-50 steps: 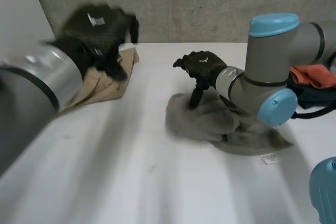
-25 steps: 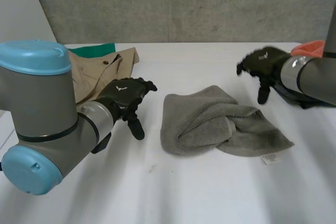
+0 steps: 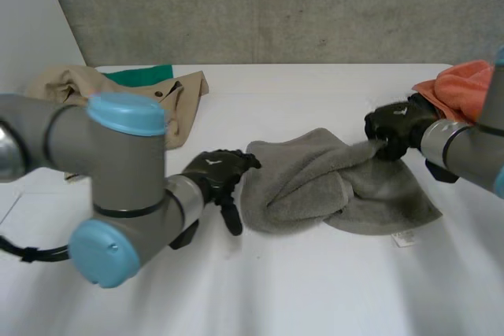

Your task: Fold the laundry.

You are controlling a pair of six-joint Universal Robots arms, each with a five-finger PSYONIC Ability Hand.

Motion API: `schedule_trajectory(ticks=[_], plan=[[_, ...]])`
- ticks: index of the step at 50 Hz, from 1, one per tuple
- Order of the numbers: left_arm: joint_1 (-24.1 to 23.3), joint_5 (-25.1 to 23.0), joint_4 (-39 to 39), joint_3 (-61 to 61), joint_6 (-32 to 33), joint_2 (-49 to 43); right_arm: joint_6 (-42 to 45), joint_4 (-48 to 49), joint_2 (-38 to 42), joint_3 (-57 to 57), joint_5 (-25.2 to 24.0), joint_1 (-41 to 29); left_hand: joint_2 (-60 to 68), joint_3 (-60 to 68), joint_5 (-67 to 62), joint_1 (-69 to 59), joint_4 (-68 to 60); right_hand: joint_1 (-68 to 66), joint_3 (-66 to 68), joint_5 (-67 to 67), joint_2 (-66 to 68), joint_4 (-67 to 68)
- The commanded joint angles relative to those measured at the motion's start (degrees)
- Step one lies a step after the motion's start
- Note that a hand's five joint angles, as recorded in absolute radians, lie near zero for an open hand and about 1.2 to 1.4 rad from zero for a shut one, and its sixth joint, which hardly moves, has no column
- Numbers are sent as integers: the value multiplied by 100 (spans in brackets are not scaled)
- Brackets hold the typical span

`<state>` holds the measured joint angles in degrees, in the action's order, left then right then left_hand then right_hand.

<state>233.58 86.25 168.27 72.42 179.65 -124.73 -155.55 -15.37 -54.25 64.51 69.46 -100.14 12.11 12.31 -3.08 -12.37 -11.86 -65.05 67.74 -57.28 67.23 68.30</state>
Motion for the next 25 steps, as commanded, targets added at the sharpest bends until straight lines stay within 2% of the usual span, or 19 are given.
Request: schedule_trajectory(ticks=[1, 4, 6, 7, 10, 13, 16, 22, 25], plan=[[-550, 260, -418, -1439, 9, -974, -335, 52, -1727, 816, -406, -14, -211, -231, 308, 237, 186, -1495, 1226, -1272, 1277, 1170], [-700, 663, -698, -2141, 18, -1429, -616, 69, -2377, 1018, -573, -14, -160, -179, 257, 186, 135, -1495, 1226, -1272, 1277, 1170], [-761, 901, -857, -2476, 18, -1633, -818, 78, -2651, 1063, -644, -14, 830, 810, -733, -804, -855, -1495, 1226, -1272, 1277, 1170], [-805, 1129, -1040, -2748, 18, -1773, -1028, 87, -2896, 1098, -670, 29, 2984, 2965, -2887, -2958, -3009, -1495, 1226, -1272, 1277, 1170], [-815, 1455, -1366, -3083, -35, -1845, -1258, 113, -2977, 1116, -662, 65, 6777, 6758, -6681, -6751, -6803, -1495, 1226, -1272, 1277, 1170], [-753, 1614, -1543, -3058, -35, -1591, -1400, 148, -2969, 1125, -627, 223, 6789, 6769, -6692, -6763, -6814, -1495, 1226, -1272, 1277, 1170], [-587, 1536, -1465, -2804, 0, -880, -1224, 140, -2776, 1134, -548, 302, 6789, 6769, -6692, -6763, -6814, -1495, 1226, -1272, 1277, 1170], [-305, 878, -938, -2487, 622, 701, -557, -97, -2240, 1169, -556, 276, 6789, 6769, -6692, -6763, -6814, -1495, 1226, -1272, 1277, 1170], [-234, 639, -849, -2706, 1001, 801, -328, -247, -1994, 1177, -548, 136, 6789, 6769, -6692, -6763, -6814, -1495, 1226, -1272, 1277, 1170]])
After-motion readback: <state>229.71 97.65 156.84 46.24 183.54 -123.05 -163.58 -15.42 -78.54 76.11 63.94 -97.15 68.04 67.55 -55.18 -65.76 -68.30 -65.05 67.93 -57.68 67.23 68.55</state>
